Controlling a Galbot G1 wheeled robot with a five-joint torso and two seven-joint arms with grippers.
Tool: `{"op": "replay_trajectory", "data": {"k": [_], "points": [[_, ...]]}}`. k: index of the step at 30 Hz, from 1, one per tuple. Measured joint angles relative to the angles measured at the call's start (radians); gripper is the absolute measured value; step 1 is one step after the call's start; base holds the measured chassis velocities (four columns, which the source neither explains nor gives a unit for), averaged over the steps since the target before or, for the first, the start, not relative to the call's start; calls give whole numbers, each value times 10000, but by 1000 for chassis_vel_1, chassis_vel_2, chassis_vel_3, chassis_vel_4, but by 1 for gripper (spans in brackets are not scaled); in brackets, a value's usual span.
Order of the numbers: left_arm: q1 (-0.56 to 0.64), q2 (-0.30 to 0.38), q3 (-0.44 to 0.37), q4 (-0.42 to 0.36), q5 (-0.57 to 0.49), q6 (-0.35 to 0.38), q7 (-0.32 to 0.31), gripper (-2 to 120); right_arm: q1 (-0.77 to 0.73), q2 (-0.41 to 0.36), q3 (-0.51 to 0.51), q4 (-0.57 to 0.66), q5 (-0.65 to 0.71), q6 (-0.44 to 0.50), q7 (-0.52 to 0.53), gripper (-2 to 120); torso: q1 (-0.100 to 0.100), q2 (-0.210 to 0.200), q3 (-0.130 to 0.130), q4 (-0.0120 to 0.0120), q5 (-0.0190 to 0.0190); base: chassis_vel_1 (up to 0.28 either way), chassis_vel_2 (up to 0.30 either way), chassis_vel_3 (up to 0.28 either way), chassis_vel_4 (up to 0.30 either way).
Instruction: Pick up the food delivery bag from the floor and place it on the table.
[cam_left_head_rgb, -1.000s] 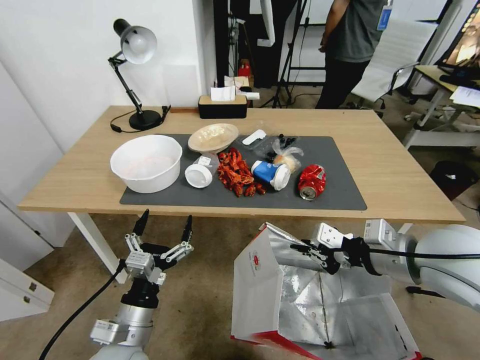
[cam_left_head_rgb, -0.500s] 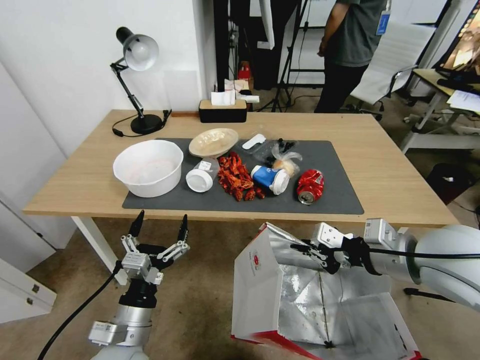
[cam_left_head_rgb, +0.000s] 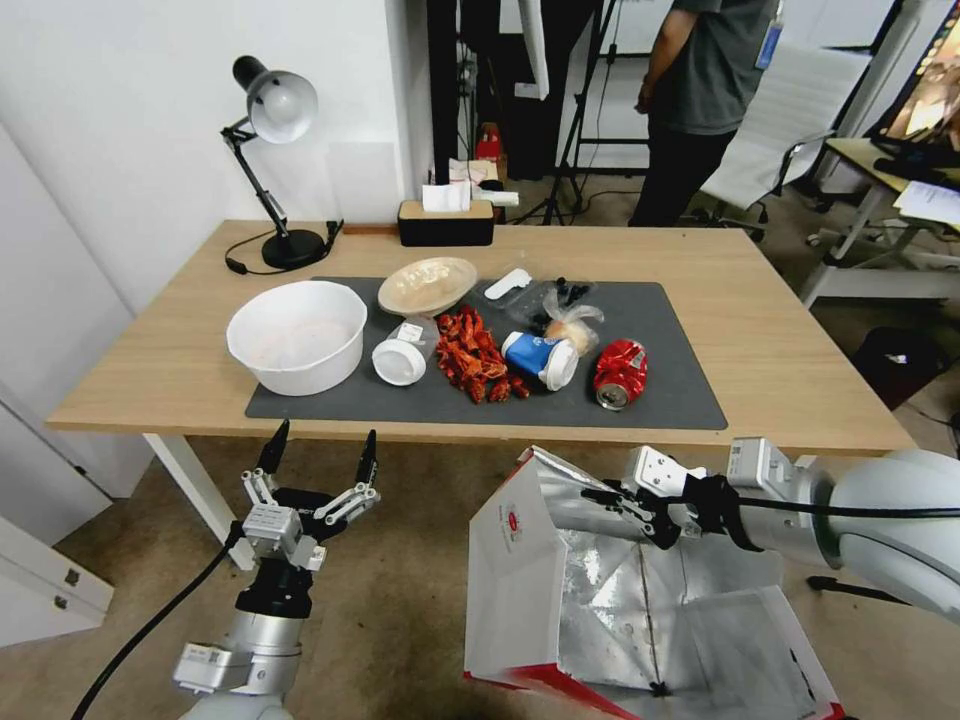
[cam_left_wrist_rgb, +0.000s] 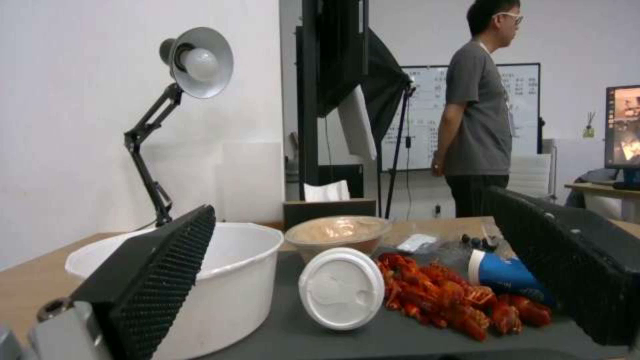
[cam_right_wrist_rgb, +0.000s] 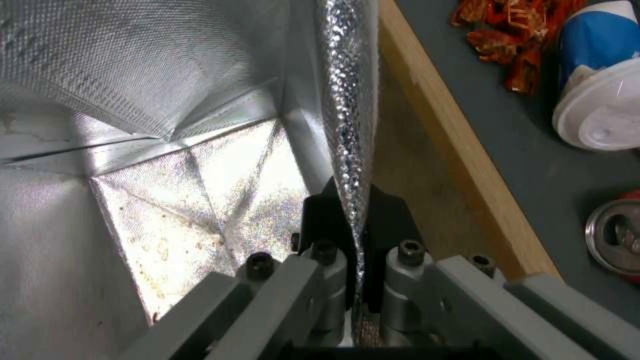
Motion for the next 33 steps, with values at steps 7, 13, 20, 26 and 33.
{"op": "replay_trajectory", "data": {"k": [7, 13, 20, 26, 33], "points": [[27, 17, -16, 0, 8, -1, -6, 100, -16, 16, 14, 29, 0, -8, 0, 0, -13, -27, -15, 0, 0, 0, 0, 0, 0], [82, 23, -37, -6, 20, -11, -6, 100, -19, -25, 233, 94, 141, -15, -16, 0, -22, -47, -26, 0, 1, 0, 0, 0, 0], [138, 47, -118, -15, 29, -30, -20, 100, -160, -221, 972, 236, 726, -87, -2, 0, -28, -61, -35, 0, 0, 0, 0, 0, 0], [229, 47, -169, -54, 47, -41, -38, 100, -205, -384, 1648, 386, 1307, -339, 219, 0, -33, -70, -40, 0, 0, 0, 0, 0, 0], [260, 95, -253, 15, 13, -159, -220, 100, 66, -654, 2236, 681, 2898, -866, 965, 0, -35, -78, -44, 0, 1, 0, 0, 0, 0]]}}
